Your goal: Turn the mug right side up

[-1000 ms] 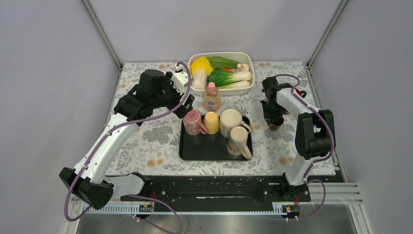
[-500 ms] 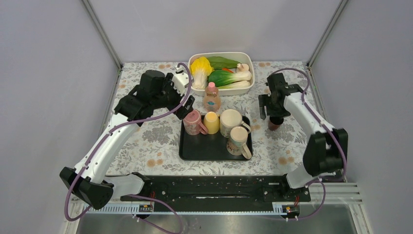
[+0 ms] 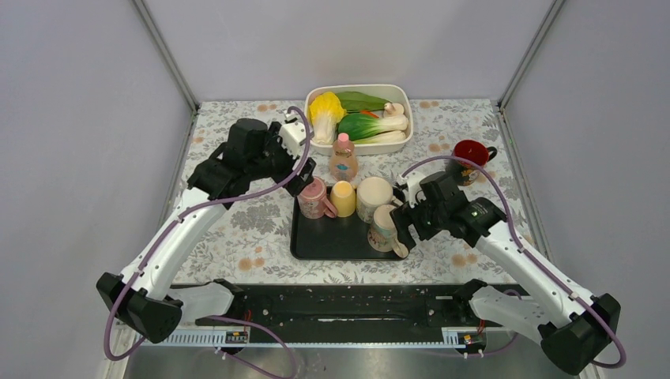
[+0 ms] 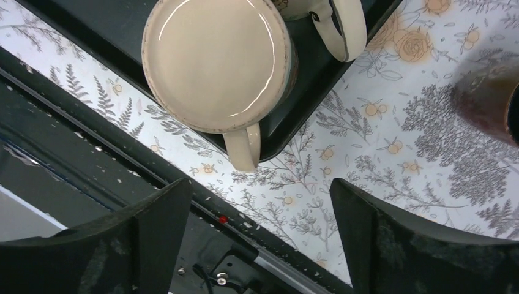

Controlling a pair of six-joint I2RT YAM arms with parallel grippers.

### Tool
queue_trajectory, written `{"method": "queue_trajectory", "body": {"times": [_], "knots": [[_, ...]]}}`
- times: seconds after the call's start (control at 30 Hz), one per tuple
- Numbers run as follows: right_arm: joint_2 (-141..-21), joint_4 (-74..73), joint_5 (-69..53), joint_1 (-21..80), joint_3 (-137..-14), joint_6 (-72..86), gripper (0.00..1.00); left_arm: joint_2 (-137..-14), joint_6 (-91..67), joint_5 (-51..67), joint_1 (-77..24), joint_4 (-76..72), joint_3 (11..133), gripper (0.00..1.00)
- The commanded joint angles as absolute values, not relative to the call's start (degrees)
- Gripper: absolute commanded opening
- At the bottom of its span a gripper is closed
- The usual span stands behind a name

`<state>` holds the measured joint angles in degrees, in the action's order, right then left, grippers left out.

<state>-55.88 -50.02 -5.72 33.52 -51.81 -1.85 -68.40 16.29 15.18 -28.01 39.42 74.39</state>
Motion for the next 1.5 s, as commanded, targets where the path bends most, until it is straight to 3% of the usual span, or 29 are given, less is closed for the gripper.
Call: {"method": "queue_trajectory", "body": {"times": [0.0, 0.17, 0.5, 0.8, 1.0, 1.17, 1.23, 1.4, 1.47], "knots": [[-58.74, -46.75, -5.90, 35.60, -52.74, -4.45, 0.98, -65.41, 15.47, 15.61, -27.86, 35.86, 74.06, 0.99], [-59.27, -44.41, -4.13, 41.03, -51.59, 5.19, 0.99, -63.89, 15.47, 15.42, -27.84, 34.42, 72.65, 0.99], [-56.66, -33.90, 3.67, 41.18, -40.53, 17.93, 0.99, -64.51, 15.03, 17.86, -27.75, 33.16, 72.81, 0.99], [-59.86, -28.14, 5.06, 42.38, -37.33, 16.49, 0.86, -64.55, 14.90, 18.39, -27.70, 33.09, 72.78, 0.99], [-63.75, -28.72, 4.63, 43.01, -38.54, 17.57, 0.70, -64.64, 14.25, 18.58, -27.69, 32.86, 72.80, 0.99], [-66.98, -28.58, 3.24, 43.04, -39.23, 18.65, 0.67, -64.38, 14.15, 18.67, -27.68, 32.87, 72.75, 0.99], [-67.04, -28.72, 3.09, 42.98, -39.18, 18.85, 0.59, -64.06, 14.24, 18.46, -27.67, 32.85, 72.46, 0.99], [-64.45, -28.79, 3.25, 42.99, -38.02, 19.05, 0.24, -63.61, 14.59, 18.30, -27.62, 32.87, 71.99, 0.99], [-62.99, -29.58, 2.90, 43.03, -37.62, 19.22, 0.18, -63.77, 14.56, 18.23, -27.63, 32.87, 71.99, 0.99]]}}
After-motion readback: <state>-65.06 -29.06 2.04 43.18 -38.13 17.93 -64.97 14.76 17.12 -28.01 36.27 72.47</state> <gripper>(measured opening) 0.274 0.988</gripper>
